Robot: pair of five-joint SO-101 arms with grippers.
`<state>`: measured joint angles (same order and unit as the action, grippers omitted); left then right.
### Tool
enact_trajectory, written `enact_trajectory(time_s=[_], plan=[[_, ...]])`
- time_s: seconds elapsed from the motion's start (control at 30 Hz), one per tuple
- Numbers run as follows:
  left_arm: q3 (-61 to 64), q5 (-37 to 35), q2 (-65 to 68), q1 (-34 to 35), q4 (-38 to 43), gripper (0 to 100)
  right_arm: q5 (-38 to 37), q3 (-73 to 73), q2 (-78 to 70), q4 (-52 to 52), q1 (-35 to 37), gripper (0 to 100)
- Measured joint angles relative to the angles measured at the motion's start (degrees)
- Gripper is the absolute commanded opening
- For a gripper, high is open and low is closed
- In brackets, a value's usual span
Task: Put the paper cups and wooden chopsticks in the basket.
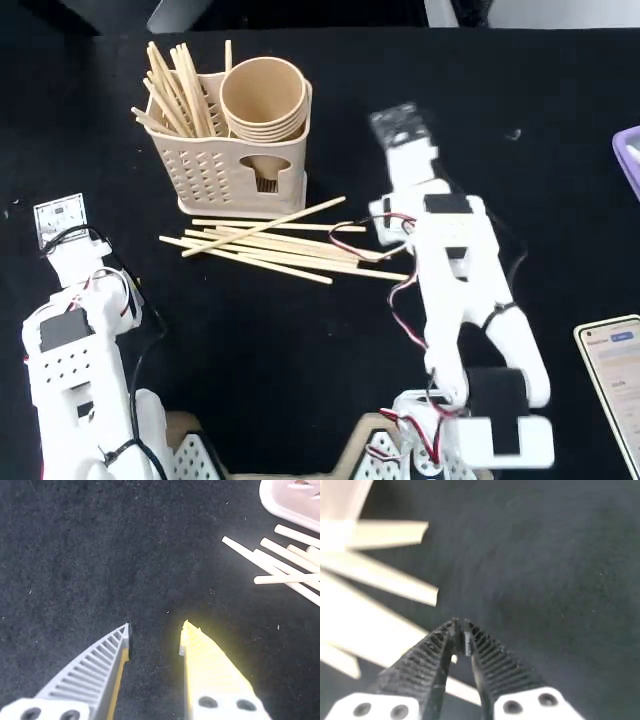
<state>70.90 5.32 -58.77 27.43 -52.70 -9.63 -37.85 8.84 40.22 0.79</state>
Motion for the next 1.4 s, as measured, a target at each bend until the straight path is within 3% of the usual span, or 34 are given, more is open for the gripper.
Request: enact_trajectory(time_s=[0.1, 0.2, 0.5, 0.77, 0.9, 1.1, 1.4], plan=[[0.00, 0.00, 0.00, 0.00, 0.00, 17, 11.43, -0.09, -5.19, -9.67, 1.67, 1.2], [0.00, 0.00, 0.00, 0.00, 0.00, 17, 15.47, -0.09, -10.55, -15.91, 5.36, 1.2], [0.00, 0.00, 0.00, 0.00, 0.00, 17, 31.91, 7.38, -20.13, -18.11, 6.86, 1.2], [0.00, 0.00, 0.00, 0.00, 0.00, 17, 32.97, 8.44, -20.92, -17.93, 10.37, 1.2], [0.09, 0.00, 0.00, 0.00, 0.00, 17, 32.97, 8.44, -20.92, -12.92, 10.99, 1.2], [0.18, 0.00, 0.00, 0.00, 0.00, 17, 28.66, 8.44, -20.92, -5.19, 10.99, 1.2], [0.18, 0.00, 0.00, 0.00, 0.00, 17, 24.70, 9.67, -19.16, -5.01, 10.99, 1.2]])
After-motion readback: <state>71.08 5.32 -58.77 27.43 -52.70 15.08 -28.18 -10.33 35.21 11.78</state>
